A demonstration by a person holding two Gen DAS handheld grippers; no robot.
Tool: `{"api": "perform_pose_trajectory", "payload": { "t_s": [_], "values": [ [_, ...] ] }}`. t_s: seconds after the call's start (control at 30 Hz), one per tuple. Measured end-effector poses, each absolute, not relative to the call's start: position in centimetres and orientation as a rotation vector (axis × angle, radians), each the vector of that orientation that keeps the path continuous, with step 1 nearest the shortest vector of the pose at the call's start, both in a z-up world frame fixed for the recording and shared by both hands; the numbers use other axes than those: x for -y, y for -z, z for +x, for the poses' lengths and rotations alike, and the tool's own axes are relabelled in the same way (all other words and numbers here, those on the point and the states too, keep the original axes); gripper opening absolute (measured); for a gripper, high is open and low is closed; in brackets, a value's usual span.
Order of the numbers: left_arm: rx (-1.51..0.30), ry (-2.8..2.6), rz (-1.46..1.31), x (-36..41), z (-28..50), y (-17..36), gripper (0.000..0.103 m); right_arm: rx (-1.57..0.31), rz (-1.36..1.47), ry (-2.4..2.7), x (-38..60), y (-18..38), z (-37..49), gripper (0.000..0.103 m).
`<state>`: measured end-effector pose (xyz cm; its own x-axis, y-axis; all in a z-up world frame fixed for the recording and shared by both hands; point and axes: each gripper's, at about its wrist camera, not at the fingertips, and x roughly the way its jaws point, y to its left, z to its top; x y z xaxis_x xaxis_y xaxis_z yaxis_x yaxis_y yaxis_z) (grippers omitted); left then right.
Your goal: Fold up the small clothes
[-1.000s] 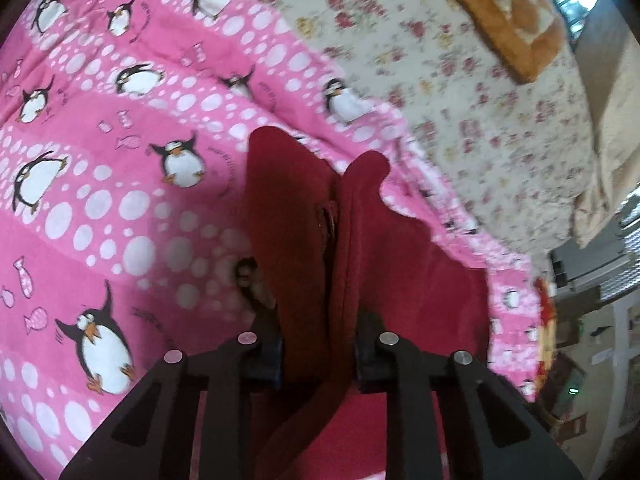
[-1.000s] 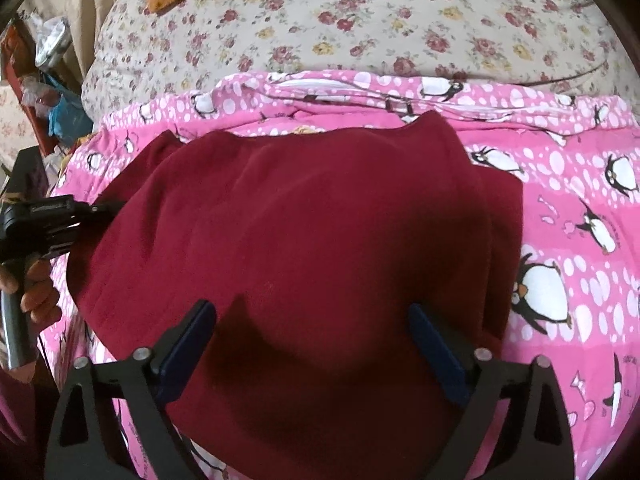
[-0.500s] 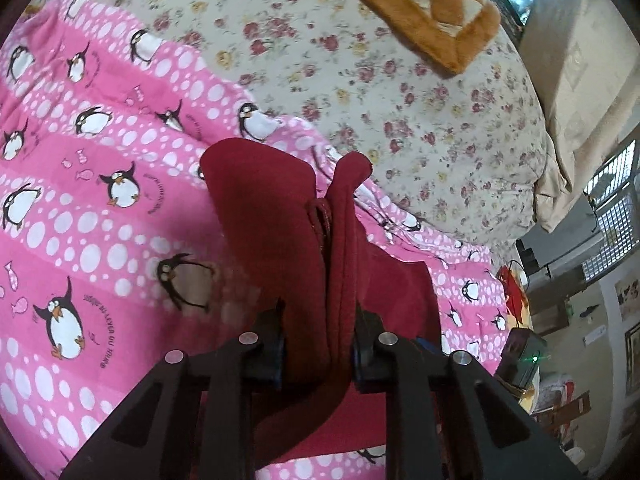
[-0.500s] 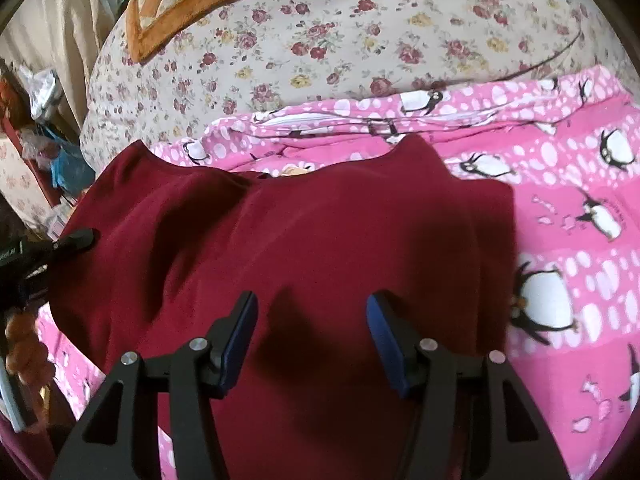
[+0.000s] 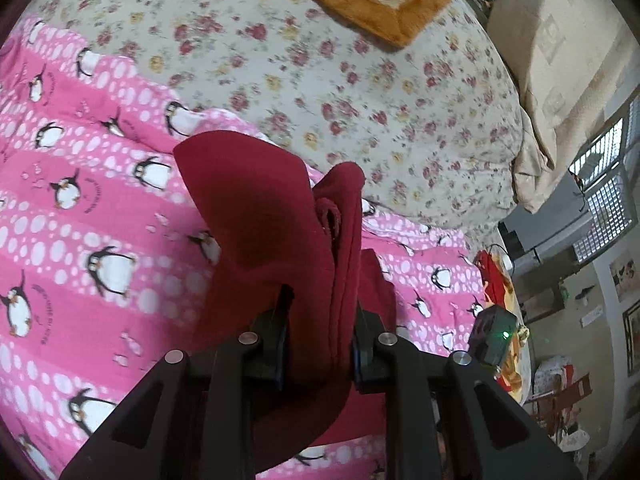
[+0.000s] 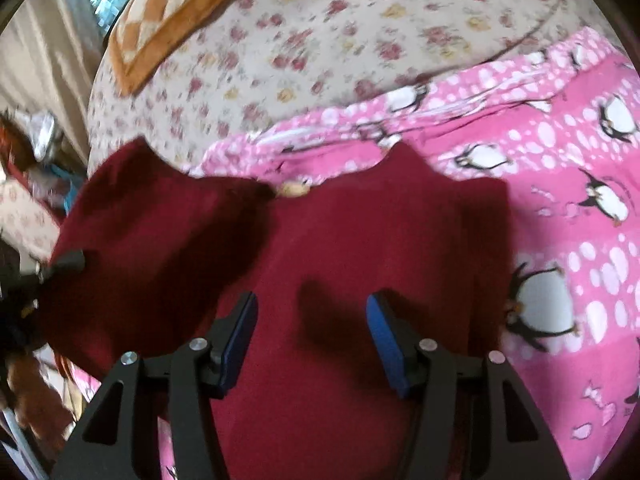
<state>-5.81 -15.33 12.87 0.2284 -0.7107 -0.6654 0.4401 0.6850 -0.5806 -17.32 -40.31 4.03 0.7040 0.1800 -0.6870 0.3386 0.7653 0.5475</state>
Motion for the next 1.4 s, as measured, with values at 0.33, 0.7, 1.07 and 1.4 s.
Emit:
{"api": "perform_pose_trajectory", "payload": {
  "t_s": [0.33,0.7,1.07,1.4],
  "values": [
    [-1.143,0.865,-0.27,20.2,-7.7,-10.5,0.001,-0.734,1.052,0.057,43.9,-1.3,-17.9,0.063],
    [-1.162,0.892,-0.3,20.8,-8.5,-10.5,0.001,-0.729,1.056,0.051,43.8,-1.1,-18.1,0.07],
    [-1.162,0.94,-0.266,22.0,-9.8,-10.6,0.001,-0.764,0.958,0.06,43.1,-1.5,-17.4,0.072],
    [-1.183,0.913,-0.237,21.7,-9.6,-10.3,0.005,-0.778,0.92,0.069,42.6,-1.6,-17.4,0.072]
  ]
}}
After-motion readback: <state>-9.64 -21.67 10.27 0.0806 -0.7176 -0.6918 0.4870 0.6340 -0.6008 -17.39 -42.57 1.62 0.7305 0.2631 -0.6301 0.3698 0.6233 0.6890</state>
